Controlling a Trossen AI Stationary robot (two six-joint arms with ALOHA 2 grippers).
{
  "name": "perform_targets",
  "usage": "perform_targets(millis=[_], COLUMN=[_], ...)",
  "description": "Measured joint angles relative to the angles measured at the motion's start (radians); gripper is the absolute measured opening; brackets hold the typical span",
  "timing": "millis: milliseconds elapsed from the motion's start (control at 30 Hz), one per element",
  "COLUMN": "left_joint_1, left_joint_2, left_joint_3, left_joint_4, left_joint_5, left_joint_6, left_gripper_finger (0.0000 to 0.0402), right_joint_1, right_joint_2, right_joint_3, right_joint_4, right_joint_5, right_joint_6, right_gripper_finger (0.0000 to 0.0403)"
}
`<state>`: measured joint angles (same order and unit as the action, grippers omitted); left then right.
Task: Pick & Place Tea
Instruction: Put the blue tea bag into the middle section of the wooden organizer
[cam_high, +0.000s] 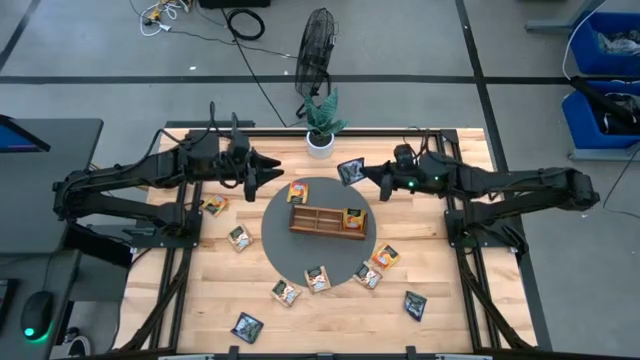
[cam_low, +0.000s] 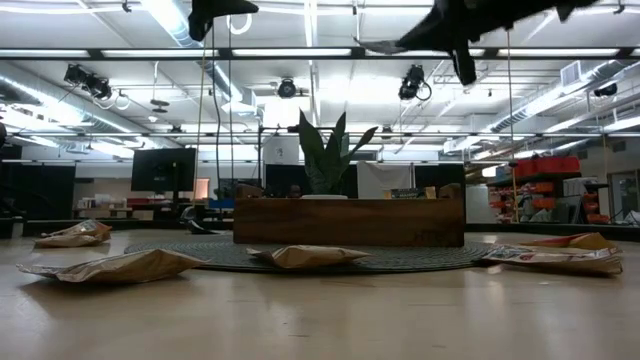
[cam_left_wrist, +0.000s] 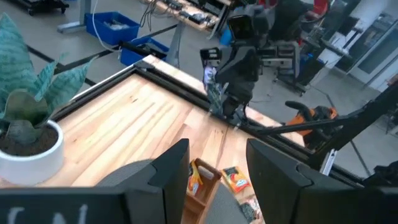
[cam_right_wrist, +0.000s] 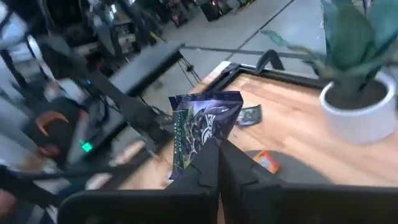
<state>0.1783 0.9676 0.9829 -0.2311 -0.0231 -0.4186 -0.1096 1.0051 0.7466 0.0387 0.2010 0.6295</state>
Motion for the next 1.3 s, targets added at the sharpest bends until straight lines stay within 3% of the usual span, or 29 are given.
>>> perform_targets(millis=[167, 467, 833, 1067, 1300], left_joint_1=[0.000, 0.000, 0.000, 0.000, 0.000], left_joint_2=[0.003, 0.003, 0.002, 0.002, 0.014], left_joint_3=[0.000, 0.000, 0.000, 0.000, -0.001], left_joint_4=[0.006, 0.030, 0.039, 0.059, 0.276], left_joint_5=[0.000, -0.002, -0.002, -0.002, -0.049], left_joint_6=[-0.023, -0.024, -0.039, -0.037, -0.021], left_gripper_finger=[0.0165, 0.0165, 0.0165, 0.0165, 0.0165], right_joint_1=[0.010, 0.026, 0.070, 0.094, 0.095], right_joint_2=[0.063, 0.208, 0.250, 0.262, 0.335], right_joint_3=[0.208, 0.438, 0.428, 0.428, 0.428], right_joint_4=[-0.244, -0.391, -0.145, 0.197, 0.422], right_joint_5=[-0.018, -0.078, -0.044, 0.117, 0.162], right_joint_6=[-0.146, -0.250, -0.239, -0.228, -0.200], right_gripper_finger=[0.0000, 0.0000, 0.0000, 0.0000, 0.0000])
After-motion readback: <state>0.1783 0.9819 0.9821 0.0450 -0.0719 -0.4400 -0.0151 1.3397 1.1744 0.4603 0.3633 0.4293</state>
